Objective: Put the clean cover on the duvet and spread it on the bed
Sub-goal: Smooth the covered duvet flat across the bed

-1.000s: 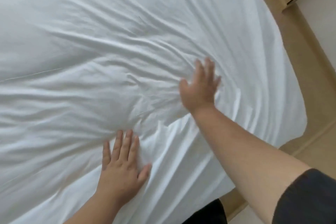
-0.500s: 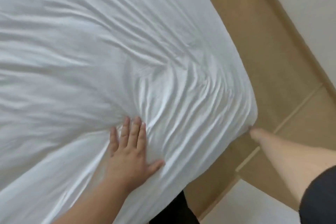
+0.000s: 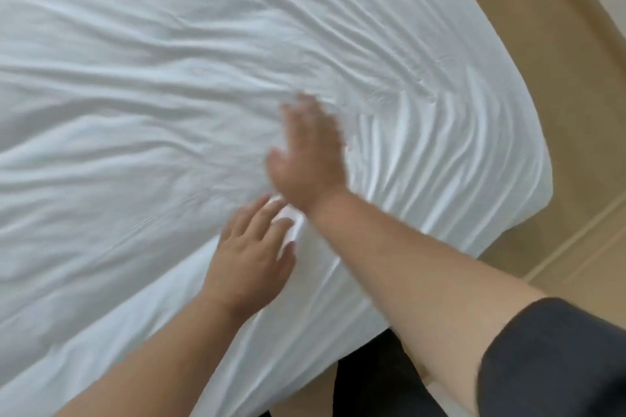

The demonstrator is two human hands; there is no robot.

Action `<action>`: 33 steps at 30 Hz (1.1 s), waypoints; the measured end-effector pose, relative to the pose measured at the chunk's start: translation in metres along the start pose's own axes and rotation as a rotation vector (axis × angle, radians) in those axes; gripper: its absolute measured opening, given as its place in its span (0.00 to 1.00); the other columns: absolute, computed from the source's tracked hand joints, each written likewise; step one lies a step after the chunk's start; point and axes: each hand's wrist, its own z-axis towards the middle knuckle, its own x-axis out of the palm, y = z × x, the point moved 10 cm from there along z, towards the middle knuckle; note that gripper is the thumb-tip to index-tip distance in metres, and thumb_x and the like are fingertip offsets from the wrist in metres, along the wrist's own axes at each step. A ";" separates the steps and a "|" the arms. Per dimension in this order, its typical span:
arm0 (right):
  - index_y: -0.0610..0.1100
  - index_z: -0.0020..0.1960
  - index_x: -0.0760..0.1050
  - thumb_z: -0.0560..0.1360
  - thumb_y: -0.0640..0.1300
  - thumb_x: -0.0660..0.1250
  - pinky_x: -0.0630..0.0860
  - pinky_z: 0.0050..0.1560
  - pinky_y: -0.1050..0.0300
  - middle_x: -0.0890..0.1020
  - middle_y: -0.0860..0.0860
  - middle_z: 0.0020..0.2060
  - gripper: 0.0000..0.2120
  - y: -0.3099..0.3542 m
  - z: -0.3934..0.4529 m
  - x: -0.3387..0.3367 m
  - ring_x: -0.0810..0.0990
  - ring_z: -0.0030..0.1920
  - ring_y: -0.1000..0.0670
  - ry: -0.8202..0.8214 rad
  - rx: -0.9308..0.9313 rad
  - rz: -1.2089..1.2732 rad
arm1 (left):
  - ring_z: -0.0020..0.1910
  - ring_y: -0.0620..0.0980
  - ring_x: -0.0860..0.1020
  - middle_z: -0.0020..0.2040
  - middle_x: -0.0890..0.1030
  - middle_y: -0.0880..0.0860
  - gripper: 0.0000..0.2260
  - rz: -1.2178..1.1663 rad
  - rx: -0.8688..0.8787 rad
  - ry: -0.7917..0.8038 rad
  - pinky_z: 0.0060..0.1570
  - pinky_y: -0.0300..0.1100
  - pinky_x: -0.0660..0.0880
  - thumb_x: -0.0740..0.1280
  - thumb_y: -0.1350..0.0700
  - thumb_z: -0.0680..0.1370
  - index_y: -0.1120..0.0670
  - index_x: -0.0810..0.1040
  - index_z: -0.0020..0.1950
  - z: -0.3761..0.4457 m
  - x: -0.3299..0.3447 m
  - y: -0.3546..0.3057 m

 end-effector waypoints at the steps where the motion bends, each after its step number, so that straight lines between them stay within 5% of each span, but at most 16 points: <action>1: 0.41 0.80 0.60 0.78 0.48 0.64 0.41 0.79 0.42 0.54 0.42 0.81 0.33 0.061 -0.010 0.038 0.49 0.82 0.41 0.112 -0.089 -0.003 | 0.58 0.68 0.79 0.56 0.82 0.63 0.18 0.011 -0.077 0.030 0.59 0.61 0.74 0.61 0.50 0.78 0.61 0.82 0.52 -0.025 -0.010 0.033; 3: 0.43 0.81 0.57 0.78 0.48 0.62 0.38 0.79 0.43 0.49 0.45 0.82 0.33 0.153 -0.047 0.109 0.43 0.82 0.44 0.322 -0.181 0.036 | 0.61 0.71 0.77 0.61 0.80 0.65 0.26 0.021 -0.244 0.140 0.58 0.67 0.73 0.55 0.44 0.79 0.62 0.81 0.61 -0.082 -0.019 0.102; 5: 0.43 0.79 0.58 0.79 0.48 0.62 0.40 0.79 0.44 0.50 0.46 0.82 0.31 0.217 -0.097 0.158 0.45 0.81 0.45 0.505 -0.263 0.081 | 0.74 0.64 0.67 0.76 0.69 0.60 0.32 0.050 -0.371 0.273 0.70 0.61 0.65 0.57 0.41 0.76 0.55 0.69 0.77 -0.141 -0.030 0.150; 9: 0.41 0.62 0.74 0.77 0.45 0.66 0.71 0.62 0.45 0.74 0.41 0.62 0.15 0.208 -0.129 0.176 0.73 0.64 0.38 0.575 -0.174 0.180 | 0.65 0.68 0.74 0.65 0.78 0.66 0.30 0.182 -0.257 0.334 0.68 0.54 0.64 0.51 0.44 0.83 0.67 0.77 0.66 -0.198 -0.035 0.171; 14: 0.45 0.58 0.78 0.79 0.53 0.57 0.68 0.48 0.51 0.82 0.41 0.58 0.17 0.041 -0.086 0.132 0.81 0.57 0.38 0.488 0.225 0.084 | 0.64 0.68 0.74 0.67 0.75 0.67 0.29 0.200 -0.286 0.218 0.66 0.62 0.68 0.54 0.45 0.79 0.67 0.77 0.65 -0.174 -0.011 0.160; 17: 0.46 0.62 0.79 0.79 0.58 0.54 0.72 0.52 0.49 0.82 0.42 0.61 0.23 -0.145 -0.094 0.044 0.81 0.59 0.39 0.344 0.515 -0.160 | 0.66 0.66 0.72 0.68 0.74 0.66 0.28 0.177 -0.250 0.200 0.66 0.62 0.68 0.55 0.47 0.78 0.65 0.75 0.67 -0.136 0.005 0.132; 20: 0.43 0.56 0.82 0.80 0.53 0.65 0.74 0.57 0.44 0.81 0.40 0.63 0.15 -0.293 -0.136 -0.007 0.83 0.54 0.38 0.655 1.000 0.196 | 0.69 0.66 0.70 0.69 0.73 0.65 0.28 0.189 -0.177 0.163 0.68 0.61 0.66 0.55 0.47 0.79 0.66 0.73 0.69 -0.103 0.018 0.096; 22: 0.45 0.53 0.86 0.71 0.52 0.77 0.80 0.53 0.40 0.85 0.42 0.57 0.15 -0.345 -0.169 -0.019 0.86 0.52 0.38 0.757 0.967 0.468 | 0.73 0.66 0.67 0.72 0.72 0.64 0.29 0.179 -0.134 0.174 0.74 0.60 0.60 0.54 0.47 0.79 0.66 0.72 0.71 -0.086 0.036 0.066; 24: 0.42 0.53 0.85 0.61 0.57 0.80 0.79 0.52 0.41 0.86 0.40 0.54 0.26 -0.412 -0.248 -0.035 0.85 0.52 0.36 0.823 1.148 0.164 | 0.79 0.61 0.58 0.78 0.65 0.62 0.32 0.184 -0.153 0.218 0.79 0.55 0.48 0.50 0.44 0.79 0.63 0.67 0.76 -0.075 0.059 0.041; 26: 0.36 0.49 0.82 0.68 0.49 0.77 0.75 0.53 0.47 0.83 0.36 0.51 0.18 -0.450 -0.328 -0.049 0.81 0.55 0.34 0.596 1.259 -0.129 | 0.82 0.54 0.45 0.82 0.55 0.58 0.35 0.186 -0.165 0.260 0.79 0.51 0.38 0.45 0.41 0.79 0.60 0.57 0.81 -0.066 0.080 0.020; 28: 0.40 0.45 0.78 0.77 0.39 0.71 0.73 0.50 0.51 0.80 0.40 0.46 0.03 -0.442 -0.353 -0.037 0.80 0.54 0.36 0.363 1.165 -0.084 | 0.80 0.49 0.36 0.83 0.47 0.55 0.36 0.200 -0.166 0.301 0.78 0.50 0.33 0.42 0.38 0.79 0.58 0.49 0.82 -0.059 0.095 0.003; 33: 0.53 0.44 0.78 0.77 0.44 0.71 0.69 0.38 0.61 0.81 0.58 0.41 0.06 -0.303 -0.254 -0.022 0.78 0.41 0.56 0.074 0.835 0.300 | 0.76 0.49 0.25 0.79 0.30 0.50 0.39 0.303 -0.125 0.410 0.72 0.49 0.23 0.37 0.33 0.77 0.57 0.38 0.81 -0.050 0.115 -0.015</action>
